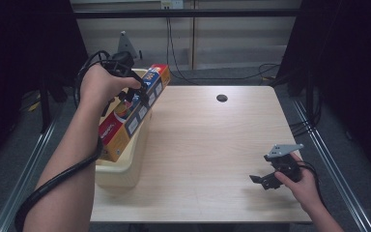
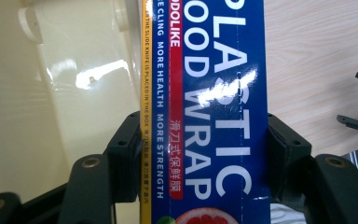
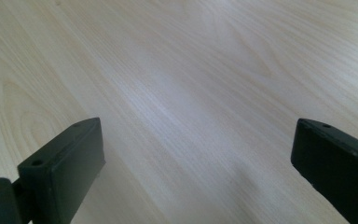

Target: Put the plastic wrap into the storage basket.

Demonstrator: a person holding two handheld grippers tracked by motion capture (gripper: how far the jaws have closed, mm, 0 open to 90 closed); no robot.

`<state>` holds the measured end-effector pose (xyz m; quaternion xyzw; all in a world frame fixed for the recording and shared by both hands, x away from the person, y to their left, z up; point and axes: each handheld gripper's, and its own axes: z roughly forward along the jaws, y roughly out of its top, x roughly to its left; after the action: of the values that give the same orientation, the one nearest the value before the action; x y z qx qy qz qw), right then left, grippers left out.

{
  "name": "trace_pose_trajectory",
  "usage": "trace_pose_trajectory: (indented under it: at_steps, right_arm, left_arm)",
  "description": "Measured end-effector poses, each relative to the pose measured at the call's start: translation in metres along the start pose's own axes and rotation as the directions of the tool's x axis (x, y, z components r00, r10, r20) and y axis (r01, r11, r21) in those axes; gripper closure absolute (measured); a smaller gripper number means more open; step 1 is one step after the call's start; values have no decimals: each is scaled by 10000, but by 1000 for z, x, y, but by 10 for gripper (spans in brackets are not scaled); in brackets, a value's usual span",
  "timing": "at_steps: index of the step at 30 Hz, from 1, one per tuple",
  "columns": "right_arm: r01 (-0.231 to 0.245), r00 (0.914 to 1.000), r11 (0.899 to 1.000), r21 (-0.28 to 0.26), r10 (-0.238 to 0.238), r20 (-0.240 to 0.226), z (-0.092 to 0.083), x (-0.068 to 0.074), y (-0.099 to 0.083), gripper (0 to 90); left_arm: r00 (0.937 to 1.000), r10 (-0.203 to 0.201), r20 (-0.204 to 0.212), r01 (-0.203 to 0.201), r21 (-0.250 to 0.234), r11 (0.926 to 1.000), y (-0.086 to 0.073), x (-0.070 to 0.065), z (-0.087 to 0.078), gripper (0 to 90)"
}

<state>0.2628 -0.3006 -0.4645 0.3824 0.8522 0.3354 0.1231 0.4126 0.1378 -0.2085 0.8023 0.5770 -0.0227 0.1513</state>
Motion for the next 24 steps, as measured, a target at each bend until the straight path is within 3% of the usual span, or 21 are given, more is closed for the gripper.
trace_pose_trajectory:
  at_steps: [4,9,24]
  right_arm:
    - [52,9998,10000,31,-52,171,1,0,0,25]
    - [-48,10000,10000,41,48,-33,0,1,0,25]
    - [47,9999,10000,23,-48,152,0,2,1,25]
  left_arm:
    - [9999,-113,-2,113,-89,9999,-4,5,-5,407]
    - [9996,-256,-110,254,-133,9996,-8,10,-9,407]
    - [9972,-688,-299,679,-300,9972,-21,24,-20,407]
